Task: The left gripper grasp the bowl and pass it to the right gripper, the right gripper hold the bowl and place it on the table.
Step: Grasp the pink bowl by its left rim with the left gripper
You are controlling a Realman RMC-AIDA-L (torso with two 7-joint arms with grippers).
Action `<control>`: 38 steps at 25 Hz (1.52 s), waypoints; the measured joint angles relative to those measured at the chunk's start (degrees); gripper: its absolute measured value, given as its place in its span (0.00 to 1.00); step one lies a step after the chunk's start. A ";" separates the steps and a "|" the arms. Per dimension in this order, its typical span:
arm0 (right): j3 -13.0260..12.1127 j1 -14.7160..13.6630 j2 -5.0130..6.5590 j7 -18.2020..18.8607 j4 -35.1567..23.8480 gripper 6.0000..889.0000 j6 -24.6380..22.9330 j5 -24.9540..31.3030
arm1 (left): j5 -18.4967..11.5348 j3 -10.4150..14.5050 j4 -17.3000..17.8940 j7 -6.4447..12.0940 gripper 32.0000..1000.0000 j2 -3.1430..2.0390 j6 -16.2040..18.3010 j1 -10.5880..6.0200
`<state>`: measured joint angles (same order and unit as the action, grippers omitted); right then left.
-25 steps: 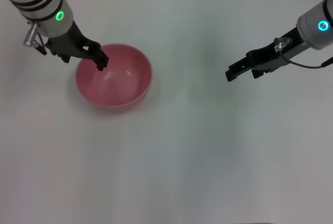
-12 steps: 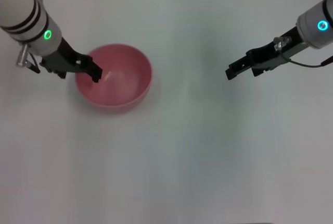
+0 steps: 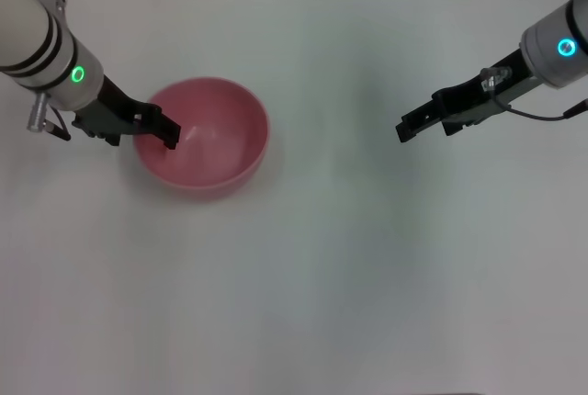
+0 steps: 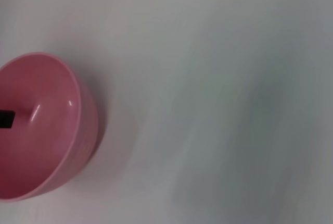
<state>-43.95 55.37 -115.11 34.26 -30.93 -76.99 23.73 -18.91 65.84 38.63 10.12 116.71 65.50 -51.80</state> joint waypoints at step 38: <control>0.02 0.00 0.03 0.02 0.09 0.95 0.37 0.00 | -5.35 -0.19 -4.53 6.89 0.35 -1.11 -2.31 -0.74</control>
<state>-43.93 55.37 -115.08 34.28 -30.85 -76.61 23.73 -24.26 65.65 34.10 17.01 115.61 63.20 -52.53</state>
